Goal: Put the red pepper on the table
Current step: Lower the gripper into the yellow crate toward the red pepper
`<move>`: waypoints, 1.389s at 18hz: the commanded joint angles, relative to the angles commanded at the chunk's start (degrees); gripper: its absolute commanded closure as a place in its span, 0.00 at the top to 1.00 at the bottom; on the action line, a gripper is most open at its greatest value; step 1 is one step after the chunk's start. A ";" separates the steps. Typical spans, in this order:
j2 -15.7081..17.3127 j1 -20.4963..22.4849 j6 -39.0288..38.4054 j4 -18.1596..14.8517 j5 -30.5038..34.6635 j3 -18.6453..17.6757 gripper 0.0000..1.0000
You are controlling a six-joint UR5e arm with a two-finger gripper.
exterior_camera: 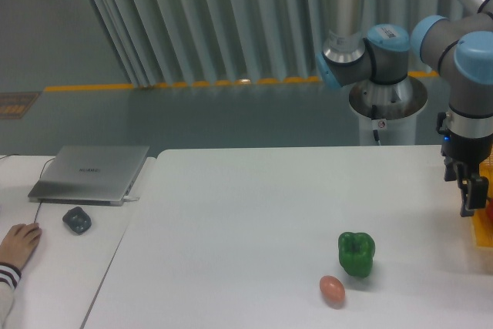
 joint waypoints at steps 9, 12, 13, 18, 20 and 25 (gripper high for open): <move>0.18 -0.35 -0.17 0.35 6.15 -1.49 1.00; 0.18 -0.35 -1.23 0.70 6.24 -2.72 1.00; 0.09 -0.35 -0.88 1.05 6.24 -2.81 1.00; -0.09 0.26 2.35 3.33 11.13 -3.69 1.00; -0.96 -0.35 6.41 5.27 16.69 -3.69 1.00; -2.20 0.44 6.77 5.27 17.14 -3.87 1.00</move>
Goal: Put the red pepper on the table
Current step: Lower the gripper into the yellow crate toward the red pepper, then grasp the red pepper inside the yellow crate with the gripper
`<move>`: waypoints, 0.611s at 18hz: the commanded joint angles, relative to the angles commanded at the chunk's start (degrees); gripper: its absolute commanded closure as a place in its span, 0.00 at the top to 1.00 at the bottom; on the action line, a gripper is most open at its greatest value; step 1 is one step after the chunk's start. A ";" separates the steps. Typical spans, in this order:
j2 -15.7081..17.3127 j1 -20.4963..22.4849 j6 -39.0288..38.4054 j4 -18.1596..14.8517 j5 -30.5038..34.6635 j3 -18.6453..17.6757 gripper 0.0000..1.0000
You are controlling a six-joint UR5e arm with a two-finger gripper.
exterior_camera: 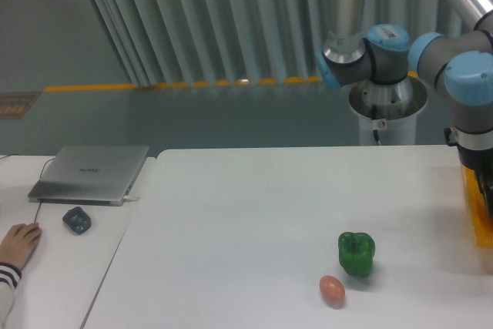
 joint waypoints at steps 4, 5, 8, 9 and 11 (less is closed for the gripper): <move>-2.02 0.00 5.25 0.26 0.09 0.09 1.00; -2.02 0.18 7.10 0.35 0.09 0.09 1.00; -2.02 1.75 18.07 0.35 0.00 -0.52 1.00; -2.02 2.37 19.85 0.26 -0.17 -0.53 1.00; -1.85 3.43 22.75 0.26 -0.18 -0.79 1.00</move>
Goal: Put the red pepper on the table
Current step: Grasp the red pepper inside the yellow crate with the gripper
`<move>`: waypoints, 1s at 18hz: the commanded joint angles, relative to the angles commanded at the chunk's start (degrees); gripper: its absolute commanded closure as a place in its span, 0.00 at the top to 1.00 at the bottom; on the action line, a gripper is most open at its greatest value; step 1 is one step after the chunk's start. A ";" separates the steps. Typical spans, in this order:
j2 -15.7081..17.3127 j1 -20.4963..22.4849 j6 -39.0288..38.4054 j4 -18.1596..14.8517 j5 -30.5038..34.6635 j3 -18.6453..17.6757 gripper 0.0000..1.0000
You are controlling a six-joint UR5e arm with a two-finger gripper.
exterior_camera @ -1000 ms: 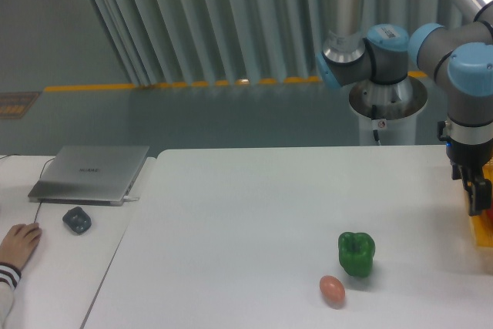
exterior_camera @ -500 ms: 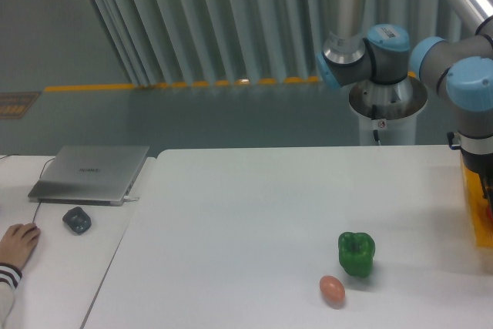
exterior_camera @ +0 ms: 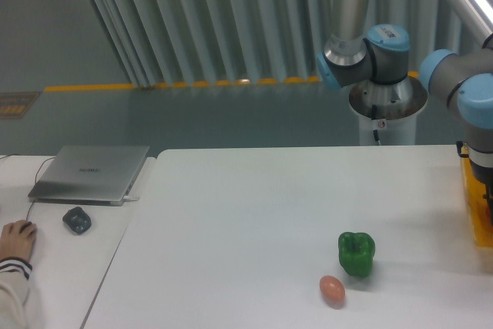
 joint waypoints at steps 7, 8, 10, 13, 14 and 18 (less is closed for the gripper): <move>-1.31 1.94 6.17 0.00 -0.26 -0.70 1.00; -2.01 1.94 6.17 0.00 -0.44 -0.62 1.00; -2.99 1.76 6.17 -0.17 -0.70 -0.18 1.00; -2.99 1.58 6.34 -0.53 -0.79 -0.27 1.00; -2.99 1.67 6.78 -0.53 -0.79 -0.27 1.00; -2.99 1.67 7.05 -0.53 -0.79 -0.53 1.00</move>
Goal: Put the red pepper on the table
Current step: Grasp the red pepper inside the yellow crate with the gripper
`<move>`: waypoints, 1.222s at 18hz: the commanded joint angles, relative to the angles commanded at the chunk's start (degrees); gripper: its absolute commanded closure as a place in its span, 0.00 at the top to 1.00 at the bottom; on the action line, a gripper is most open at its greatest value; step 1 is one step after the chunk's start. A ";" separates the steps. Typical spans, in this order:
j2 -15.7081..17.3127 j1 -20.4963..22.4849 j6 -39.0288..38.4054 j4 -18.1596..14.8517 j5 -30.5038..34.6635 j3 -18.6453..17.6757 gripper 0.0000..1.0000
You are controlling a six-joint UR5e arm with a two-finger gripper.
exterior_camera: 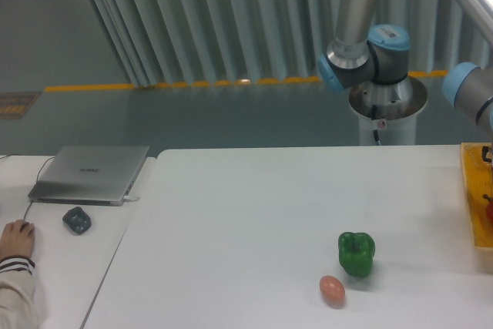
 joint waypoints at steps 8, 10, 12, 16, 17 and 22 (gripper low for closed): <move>-0.44 -0.18 0.00 0.00 0.18 -1.75 1.00; -0.44 0.09 0.09 0.09 0.26 -2.11 1.00; -0.44 0.09 0.09 0.09 0.26 -2.37 1.00; -0.44 0.00 -0.09 0.09 0.35 -2.37 1.00; -0.44 -0.09 -0.26 0.09 0.44 -2.46 0.88; -0.44 -0.09 -0.44 0.09 0.79 -2.37 0.62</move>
